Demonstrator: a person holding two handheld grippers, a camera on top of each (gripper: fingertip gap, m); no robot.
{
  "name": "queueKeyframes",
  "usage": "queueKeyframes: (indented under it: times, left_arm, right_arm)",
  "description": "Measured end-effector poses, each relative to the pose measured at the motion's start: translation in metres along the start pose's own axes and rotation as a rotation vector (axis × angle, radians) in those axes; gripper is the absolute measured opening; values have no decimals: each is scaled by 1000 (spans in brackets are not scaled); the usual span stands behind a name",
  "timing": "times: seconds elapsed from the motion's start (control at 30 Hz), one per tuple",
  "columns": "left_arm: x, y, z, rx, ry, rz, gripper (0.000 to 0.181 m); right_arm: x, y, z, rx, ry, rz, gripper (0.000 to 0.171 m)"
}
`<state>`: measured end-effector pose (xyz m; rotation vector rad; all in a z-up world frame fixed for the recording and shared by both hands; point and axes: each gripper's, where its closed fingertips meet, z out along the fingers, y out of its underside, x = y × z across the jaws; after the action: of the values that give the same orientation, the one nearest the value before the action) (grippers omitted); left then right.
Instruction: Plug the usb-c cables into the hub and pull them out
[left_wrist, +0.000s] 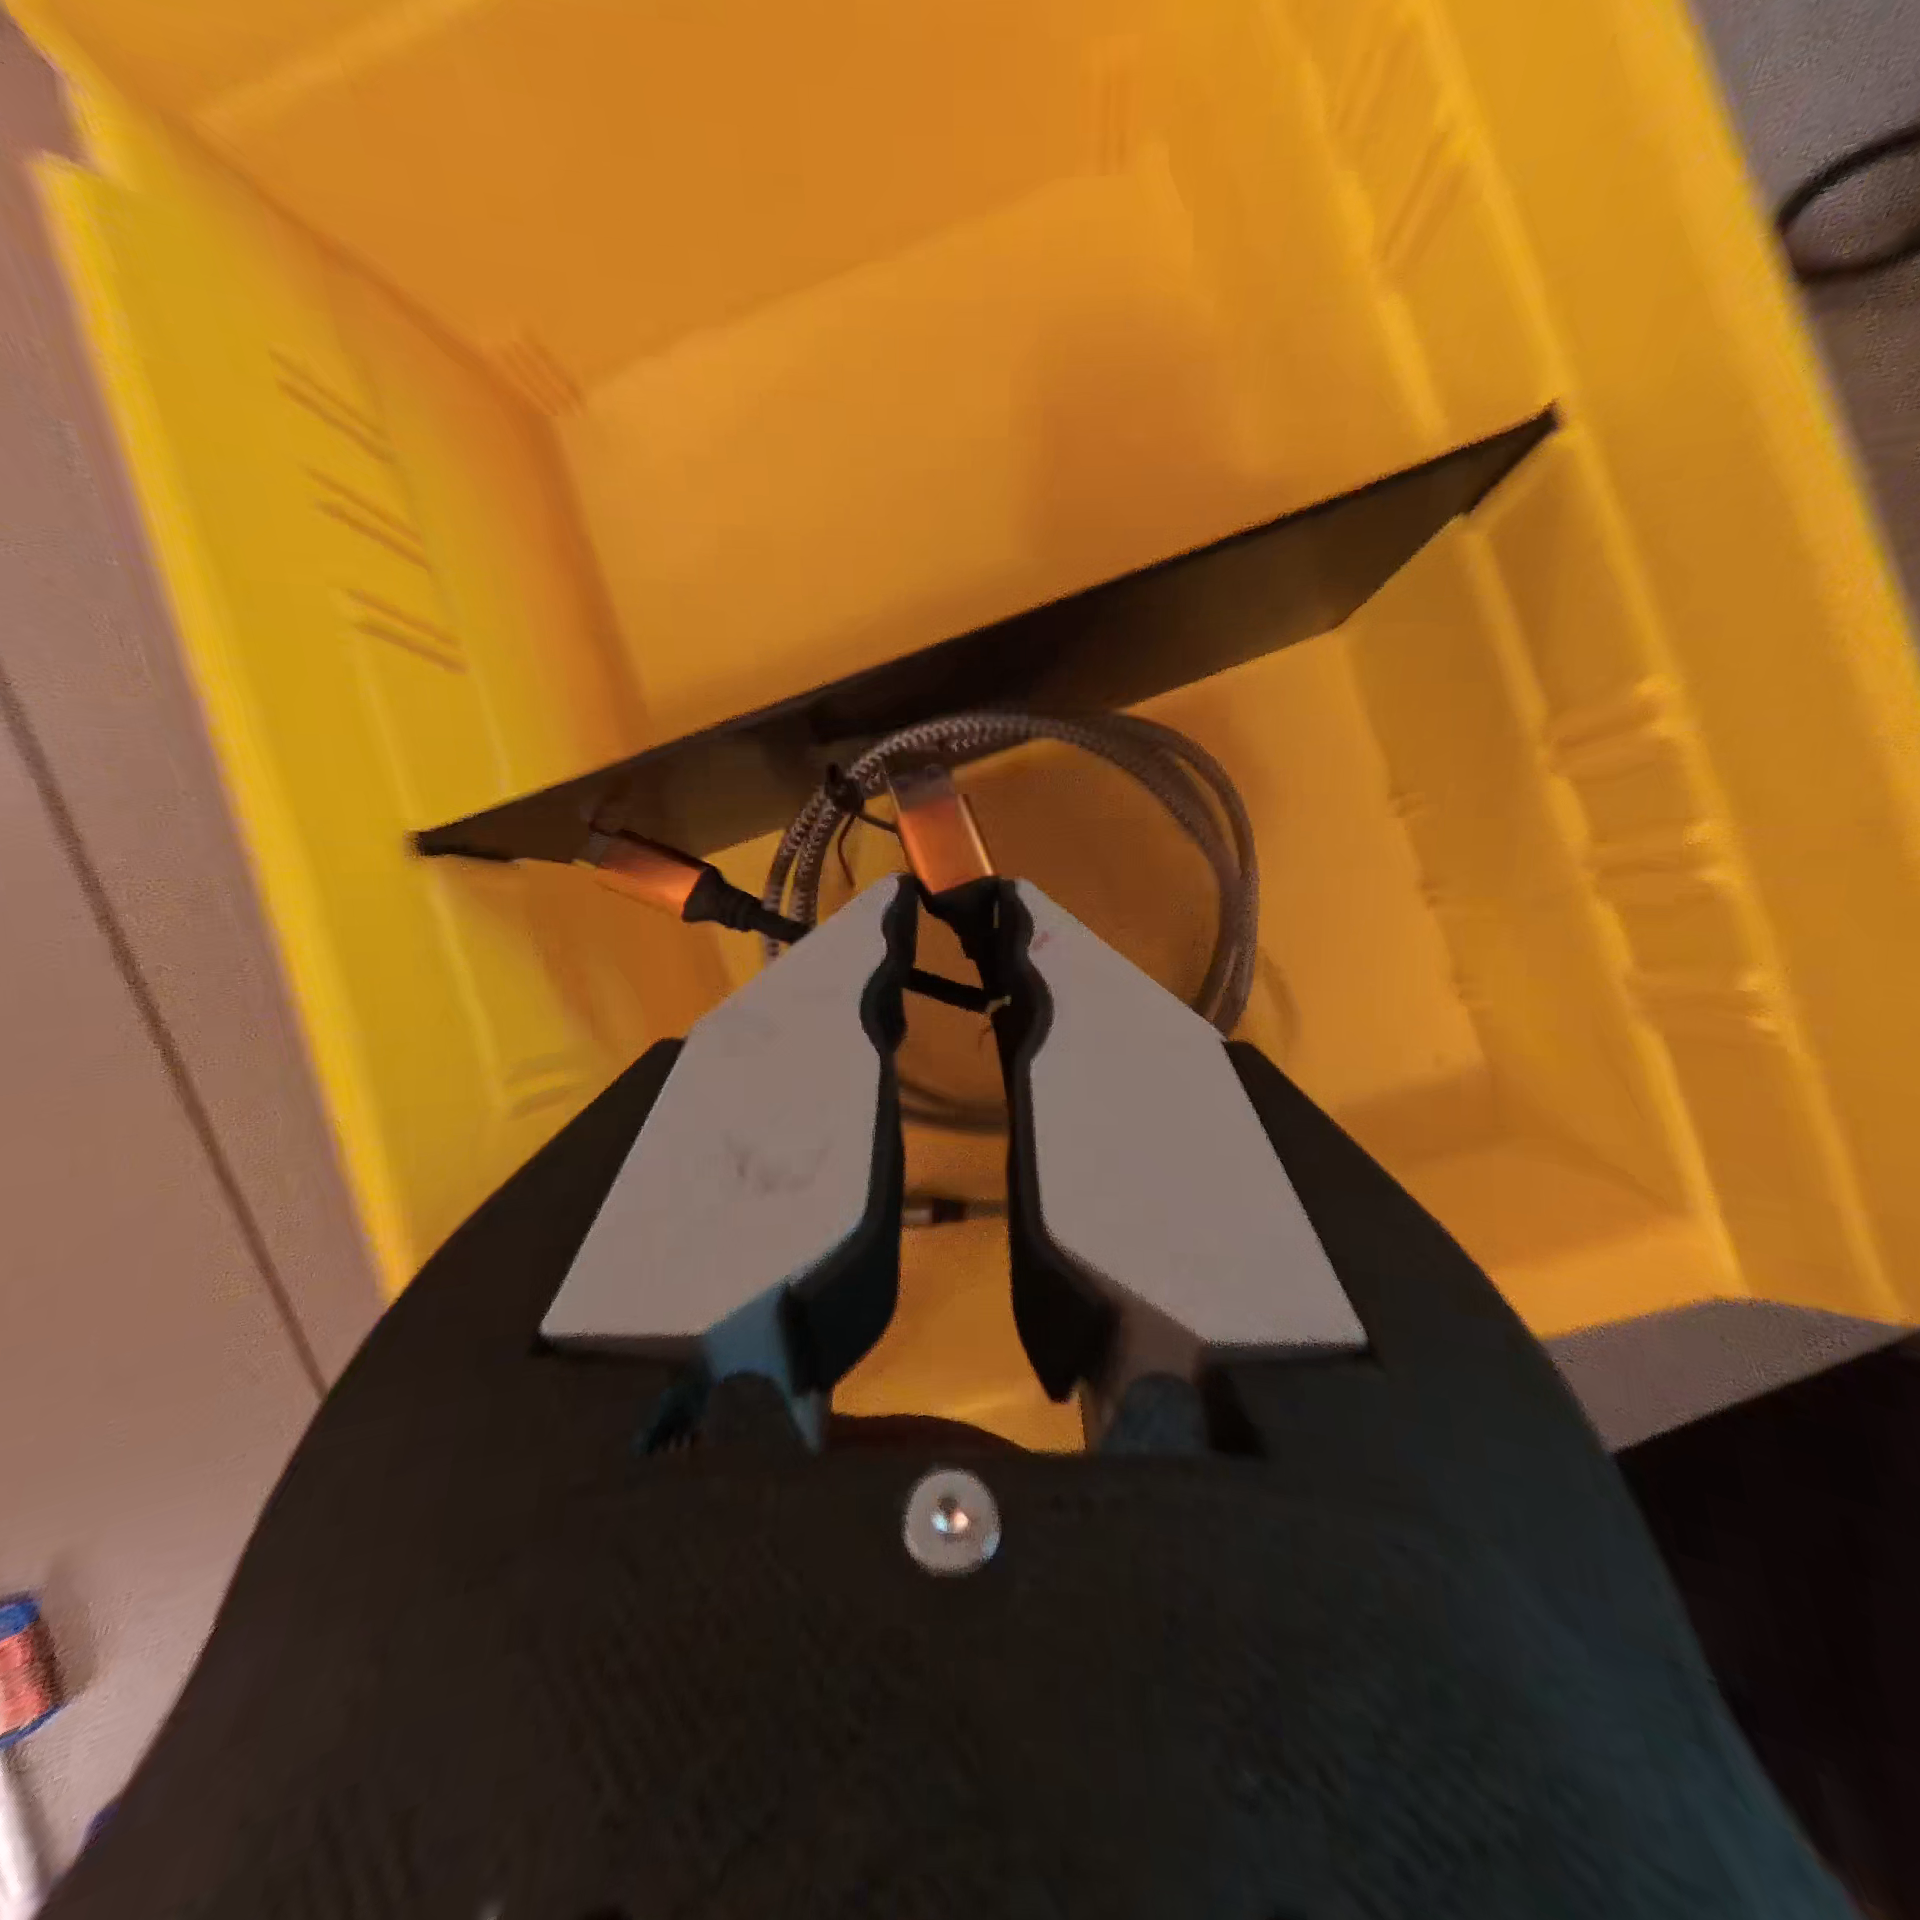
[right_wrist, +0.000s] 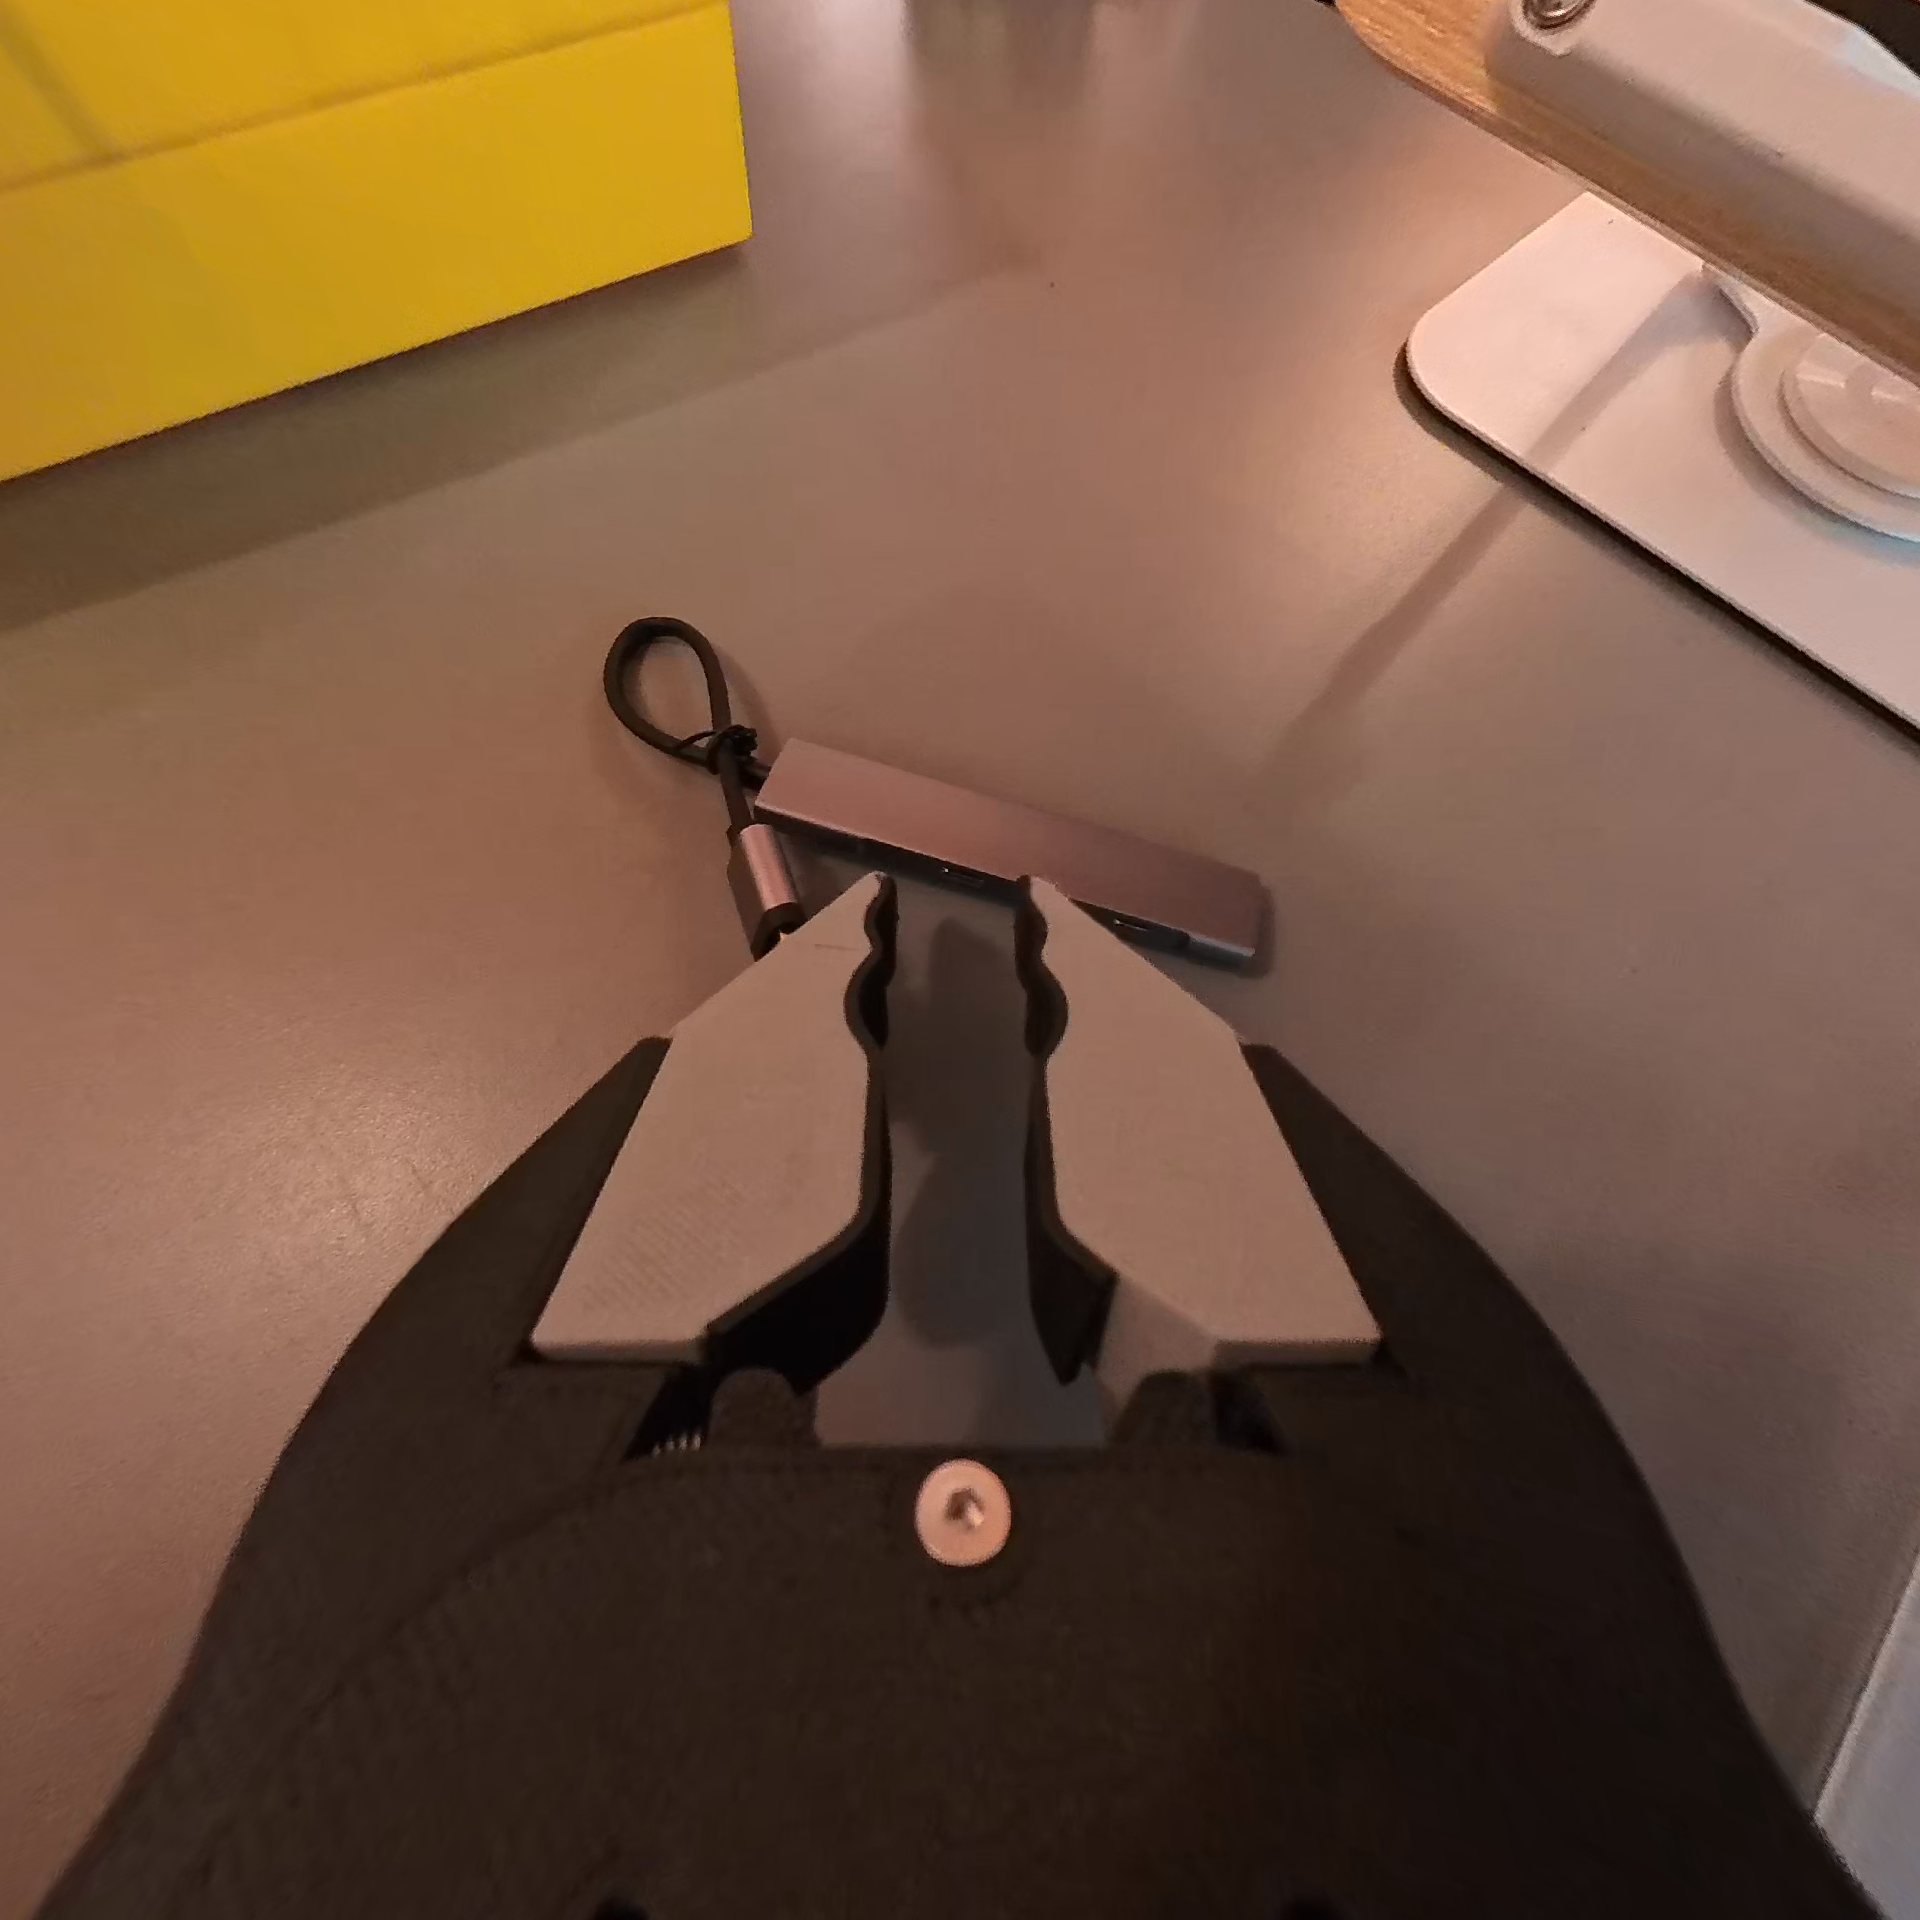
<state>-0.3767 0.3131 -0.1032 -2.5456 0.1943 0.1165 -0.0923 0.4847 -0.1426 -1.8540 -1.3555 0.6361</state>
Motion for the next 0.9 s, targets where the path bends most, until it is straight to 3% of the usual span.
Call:
queueKeyframes:
  times: [0.03,0.27,0.33,0.43,0.57,0.7,0.9]
  left_arm:
    - [-4,-6,-11,26,-11,-2,13]
    - [-14,-73,-112,400,-45,-36,12]
    - [1,-95,-136,541,-12,-34,12]
    - [44,-113,-146,619,73,26,13]
    - [121,-135,-132,683,212,138,13]
    - [221,-147,-93,748,534,161,13]
    - [262,-158,25,649,429,143,13]
  right_arm:
    - [0,0,0,-1,-1,-3,18]
    - [-2,1,1,-12,7,-22,14]
    - [-2,1,2,-14,5,-21,14]
    - [-3,1,1,-7,-4,-19,15]
    - [-6,-3,-3,28,-39,-19,20]
    - [-14,-19,-12,130,-103,-29,26]
    - [22,-39,-44,288,25,45,21]
